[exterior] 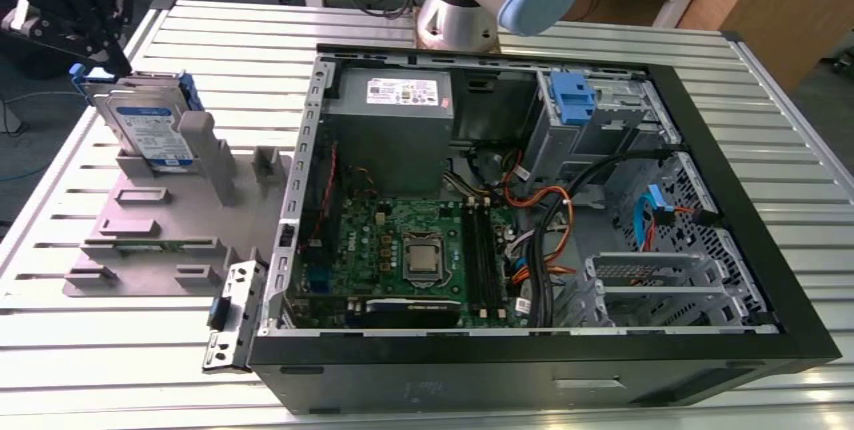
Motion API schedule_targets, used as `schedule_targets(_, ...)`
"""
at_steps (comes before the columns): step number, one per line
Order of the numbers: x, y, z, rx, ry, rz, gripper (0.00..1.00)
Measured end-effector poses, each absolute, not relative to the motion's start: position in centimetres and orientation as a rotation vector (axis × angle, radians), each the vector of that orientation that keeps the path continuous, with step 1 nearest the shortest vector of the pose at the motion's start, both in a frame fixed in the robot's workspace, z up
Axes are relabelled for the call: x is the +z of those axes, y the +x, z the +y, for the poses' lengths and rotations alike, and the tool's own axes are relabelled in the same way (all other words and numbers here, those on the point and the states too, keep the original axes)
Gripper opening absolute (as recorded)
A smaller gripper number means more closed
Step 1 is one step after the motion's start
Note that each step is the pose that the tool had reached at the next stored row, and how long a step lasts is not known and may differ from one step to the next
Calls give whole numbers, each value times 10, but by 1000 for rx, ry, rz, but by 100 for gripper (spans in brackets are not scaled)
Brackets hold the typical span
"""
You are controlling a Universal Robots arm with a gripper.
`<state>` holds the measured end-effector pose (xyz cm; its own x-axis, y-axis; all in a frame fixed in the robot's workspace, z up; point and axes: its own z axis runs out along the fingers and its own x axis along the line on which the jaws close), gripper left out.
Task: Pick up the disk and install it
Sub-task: 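Pick up the disk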
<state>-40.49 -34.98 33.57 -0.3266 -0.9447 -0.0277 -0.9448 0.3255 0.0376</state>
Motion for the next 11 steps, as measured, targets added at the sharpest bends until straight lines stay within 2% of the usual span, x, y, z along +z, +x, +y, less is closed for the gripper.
schedule_targets(11, 335, -405, -350, 73, -2015, 2413, 11)
